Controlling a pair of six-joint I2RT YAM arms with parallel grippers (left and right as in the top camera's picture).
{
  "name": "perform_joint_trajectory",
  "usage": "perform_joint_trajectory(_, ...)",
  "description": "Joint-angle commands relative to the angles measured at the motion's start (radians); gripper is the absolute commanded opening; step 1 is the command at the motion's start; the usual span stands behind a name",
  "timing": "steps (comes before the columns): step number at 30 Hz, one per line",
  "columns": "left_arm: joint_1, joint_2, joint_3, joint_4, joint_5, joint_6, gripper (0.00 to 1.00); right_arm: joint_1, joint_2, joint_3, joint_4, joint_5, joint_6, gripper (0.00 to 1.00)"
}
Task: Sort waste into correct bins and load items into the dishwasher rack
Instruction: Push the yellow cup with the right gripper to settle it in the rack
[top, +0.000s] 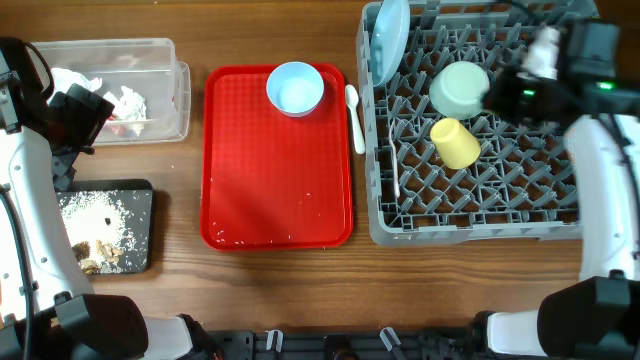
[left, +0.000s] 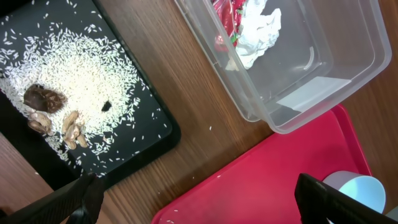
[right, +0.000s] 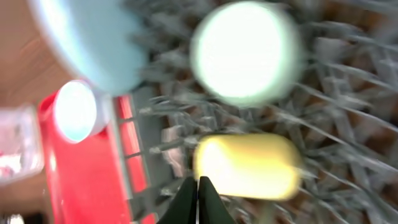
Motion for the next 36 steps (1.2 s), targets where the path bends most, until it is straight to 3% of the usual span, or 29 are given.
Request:
perform_joint_trajectory(1, 0.006, 0.002, 0.003, 0.000, -0.013, -0.003, 1.00, 0.102, 0.072, -0.003, 0.009, 0.127, 0.097, 0.04)
perform_joint_trajectory(9, 0.006, 0.002, 0.003, 0.000, -0.013, -0.003, 1.00, 0.134, 0.234, -0.003, -0.050, 0.270, 0.141, 0.04)
perform_joint_trajectory(21, 0.006, 0.002, 0.003, 0.000, -0.013, -0.003, 1.00, 0.131, 0.163, 0.098, -0.286, 0.576, 0.218, 0.04)
perform_joint_trajectory(29, 0.006, 0.002, 0.003, 0.000, -0.013, -0.003, 1.00, 0.131, 0.094, 0.135, -0.303, 0.573, 0.216, 0.04)
perform_joint_trajectory(36, 0.006, 0.002, 0.003, 0.000, -0.013, -0.003, 1.00, 0.131, 0.101, 0.115, -0.251, 0.382, 0.118, 0.04)
